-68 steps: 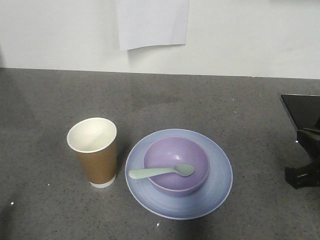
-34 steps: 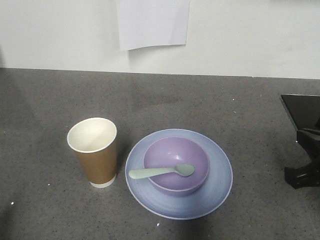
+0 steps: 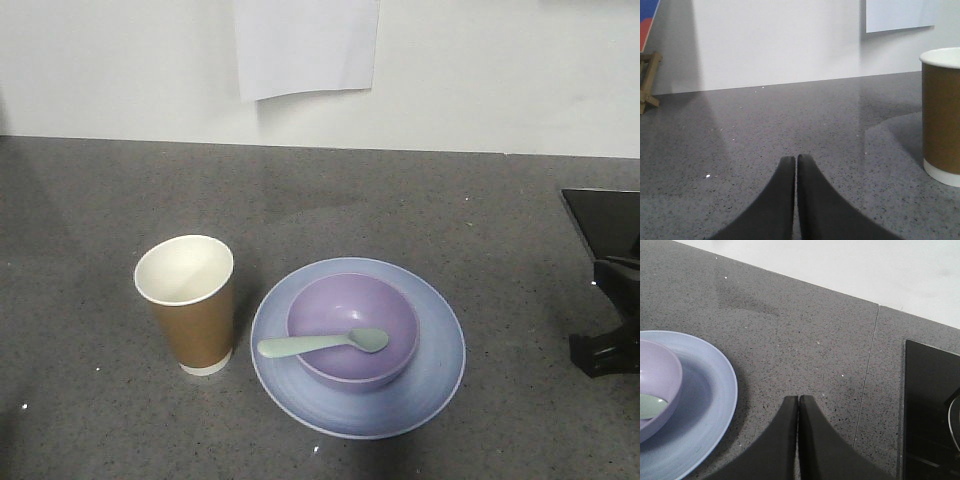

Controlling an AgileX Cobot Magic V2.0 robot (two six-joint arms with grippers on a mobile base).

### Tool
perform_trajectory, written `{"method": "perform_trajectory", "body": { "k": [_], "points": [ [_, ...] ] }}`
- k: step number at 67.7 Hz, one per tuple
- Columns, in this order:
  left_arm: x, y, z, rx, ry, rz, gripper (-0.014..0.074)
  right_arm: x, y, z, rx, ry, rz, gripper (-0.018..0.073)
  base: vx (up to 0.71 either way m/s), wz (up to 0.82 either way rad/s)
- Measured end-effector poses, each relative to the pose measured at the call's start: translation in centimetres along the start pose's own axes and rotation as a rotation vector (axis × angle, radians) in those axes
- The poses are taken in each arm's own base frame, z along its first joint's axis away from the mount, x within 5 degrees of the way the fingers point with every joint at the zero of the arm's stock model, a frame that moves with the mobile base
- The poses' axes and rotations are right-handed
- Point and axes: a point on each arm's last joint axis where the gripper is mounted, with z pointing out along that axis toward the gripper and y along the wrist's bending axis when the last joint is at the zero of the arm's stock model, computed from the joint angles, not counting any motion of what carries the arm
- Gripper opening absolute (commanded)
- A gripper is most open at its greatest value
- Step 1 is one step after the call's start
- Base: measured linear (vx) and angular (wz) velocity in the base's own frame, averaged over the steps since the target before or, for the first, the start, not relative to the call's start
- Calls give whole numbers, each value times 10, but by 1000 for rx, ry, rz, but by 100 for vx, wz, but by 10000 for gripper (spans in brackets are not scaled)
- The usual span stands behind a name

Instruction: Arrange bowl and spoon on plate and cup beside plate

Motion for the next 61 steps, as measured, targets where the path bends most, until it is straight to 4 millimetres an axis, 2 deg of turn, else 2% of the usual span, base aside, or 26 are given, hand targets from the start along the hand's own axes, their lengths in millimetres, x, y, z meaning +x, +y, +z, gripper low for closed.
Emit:
{"method": "perform_trajectory", "body": {
  "k": [61],
  "points": [
    [0, 0, 0, 0, 0, -2, -8, 0, 0, 0, 0, 0, 0, -6, 0, 0]
  ]
}}
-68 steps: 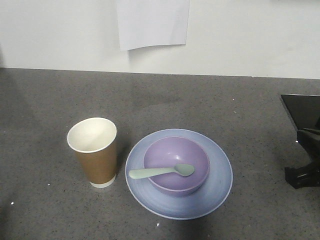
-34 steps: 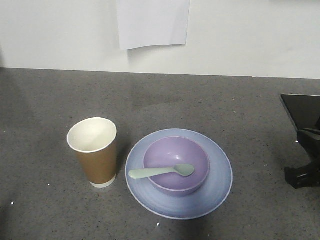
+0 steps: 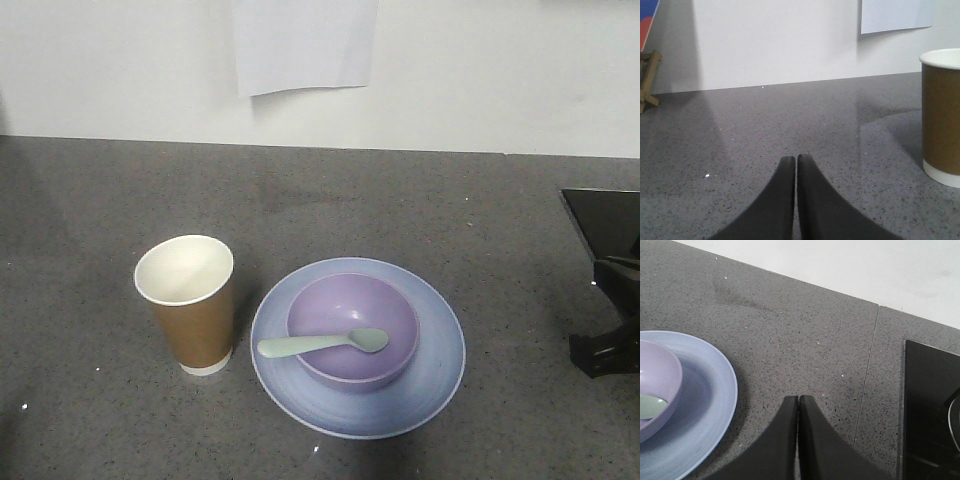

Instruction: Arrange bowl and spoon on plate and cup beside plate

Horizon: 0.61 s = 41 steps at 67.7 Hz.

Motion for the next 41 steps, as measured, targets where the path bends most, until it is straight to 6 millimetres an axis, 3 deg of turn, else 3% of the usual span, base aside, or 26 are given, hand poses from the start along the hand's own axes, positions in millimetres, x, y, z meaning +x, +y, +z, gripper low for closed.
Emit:
{"method": "perform_trajectory", "body": {
  "k": [41],
  "points": [
    [0, 0, 0, 0, 0, 2, -8, 0, 0, -1, -2, 0, 7, -6, 0, 0]
  ]
}}
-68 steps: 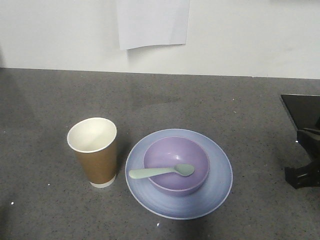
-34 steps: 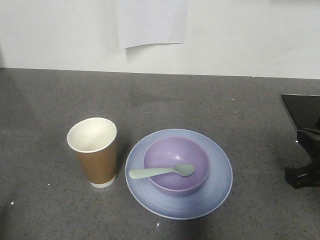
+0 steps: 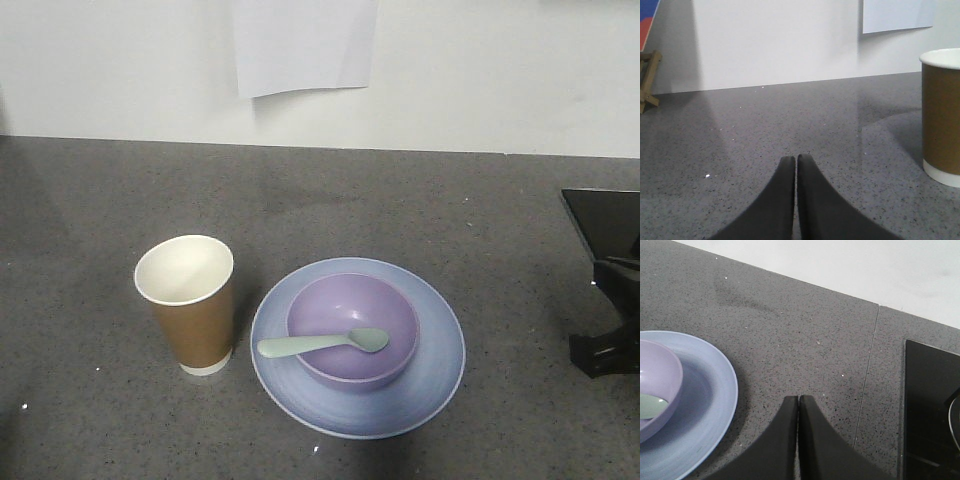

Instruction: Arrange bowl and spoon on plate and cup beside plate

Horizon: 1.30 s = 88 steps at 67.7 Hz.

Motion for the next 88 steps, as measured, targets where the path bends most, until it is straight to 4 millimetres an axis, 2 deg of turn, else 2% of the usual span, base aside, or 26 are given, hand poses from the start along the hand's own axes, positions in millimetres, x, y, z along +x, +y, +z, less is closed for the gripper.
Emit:
{"method": "perform_trajectory", "body": {
  "k": [11, 18, 33, 47, 73, 88],
  "points": [
    [0, 0, 0, 0, 0, 0, -8, 11, 4, -9, -34, -6, 80, -6, 0, 0],
    [0, 0, 0, 0, 0, 0, -8, 35, 7, -15, -46, -57, 94, -6, 0, 0],
    [0, 0, 0, 0, 0, 0, -8, 100, 11, -22, -12, -232, 200, -6, 0, 0],
    [0, 0, 0, 0, 0, 0, -8, 136, 11, -26, 54, -301, 278, -6, 0, 0],
    [0, 0, 0, 0, 0, 0, -8, 139, 7, -45, 137, -459, 315, -6, 0, 0],
    [0, 0, 0, 0, 1, 0, -8, 144, 2, -46, 228, -432, 342, -6, 0, 0]
  ]
}}
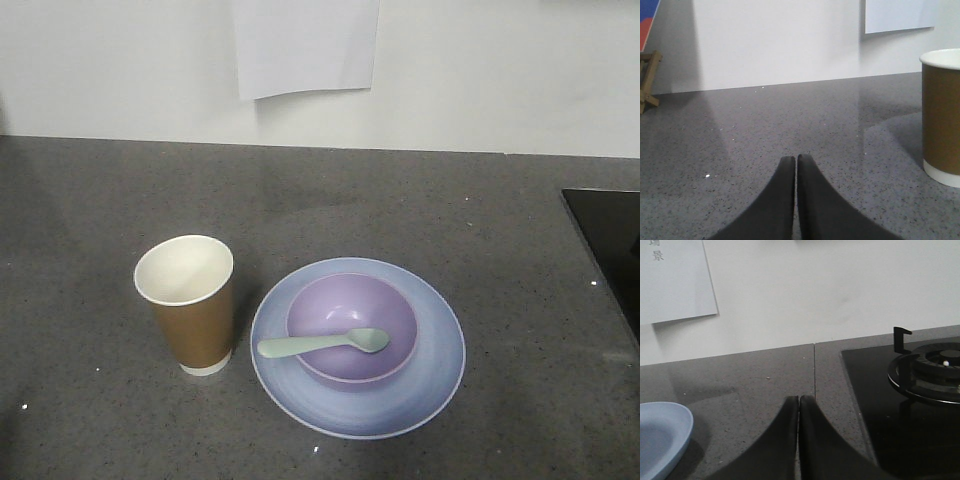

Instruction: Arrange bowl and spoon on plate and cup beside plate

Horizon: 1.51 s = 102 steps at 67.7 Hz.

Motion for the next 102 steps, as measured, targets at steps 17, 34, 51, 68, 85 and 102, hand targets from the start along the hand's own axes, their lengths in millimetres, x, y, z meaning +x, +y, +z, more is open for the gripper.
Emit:
{"method": "perform_trajectory", "body": {
  "k": [17, 34, 51, 68, 85, 102],
  "points": [
    [0, 0, 0, 0, 0, 0, -8, 1, -1, 0, 21, 8, -101, -6, 0, 0],
    [0, 0, 0, 0, 0, 0, -8, -2, -1, 0, 15, -22, -145, -6, 0, 0],
    [0, 0, 0, 0, 0, 0, -8, -4, 0, 0, 11, -40, -146, -6, 0, 0],
    [0, 0, 0, 0, 0, 0, -8, -4, 0, 0, 11, -40, -146, -6, 0, 0],
    [0, 0, 0, 0, 0, 0, -8, -4, 0, 0, 11, -42, -146, -6, 0, 0],
    [0, 0, 0, 0, 0, 0, -8, -4, 0, 0, 11, -42, -146, -6, 0, 0]
  ]
}}
